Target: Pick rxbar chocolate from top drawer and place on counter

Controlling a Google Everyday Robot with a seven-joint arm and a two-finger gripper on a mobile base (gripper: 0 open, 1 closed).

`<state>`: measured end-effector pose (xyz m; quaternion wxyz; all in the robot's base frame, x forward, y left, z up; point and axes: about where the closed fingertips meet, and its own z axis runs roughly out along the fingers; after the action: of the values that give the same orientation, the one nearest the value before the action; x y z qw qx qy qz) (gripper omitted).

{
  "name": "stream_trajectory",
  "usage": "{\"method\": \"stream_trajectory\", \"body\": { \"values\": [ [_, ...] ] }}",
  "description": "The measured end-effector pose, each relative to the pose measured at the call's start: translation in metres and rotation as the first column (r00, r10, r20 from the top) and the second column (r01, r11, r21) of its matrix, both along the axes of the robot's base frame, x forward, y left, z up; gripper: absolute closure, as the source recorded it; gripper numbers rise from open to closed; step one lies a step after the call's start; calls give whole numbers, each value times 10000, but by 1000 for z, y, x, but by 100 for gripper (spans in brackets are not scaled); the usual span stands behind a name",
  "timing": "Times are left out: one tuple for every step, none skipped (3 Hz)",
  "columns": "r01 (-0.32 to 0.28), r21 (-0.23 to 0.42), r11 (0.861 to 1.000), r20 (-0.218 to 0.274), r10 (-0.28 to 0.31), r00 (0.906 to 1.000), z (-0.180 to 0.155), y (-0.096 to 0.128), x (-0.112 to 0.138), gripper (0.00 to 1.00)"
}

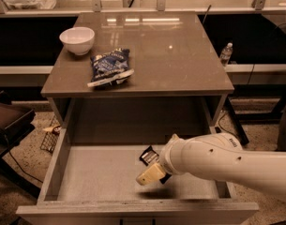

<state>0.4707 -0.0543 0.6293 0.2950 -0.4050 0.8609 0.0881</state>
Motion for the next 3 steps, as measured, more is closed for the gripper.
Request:
{"method": "stream_trajectory", "body": {
  "values": [
    [375, -15, 9993, -243, -375, 9990, -25, -3, 6, 0],
    [509, -99, 9987, -537, -513, 9972, -46, -2, 9, 15],
    [603, -68, 9982, -776, -606, 9951, -58, 2, 7, 38]
  ]
}}
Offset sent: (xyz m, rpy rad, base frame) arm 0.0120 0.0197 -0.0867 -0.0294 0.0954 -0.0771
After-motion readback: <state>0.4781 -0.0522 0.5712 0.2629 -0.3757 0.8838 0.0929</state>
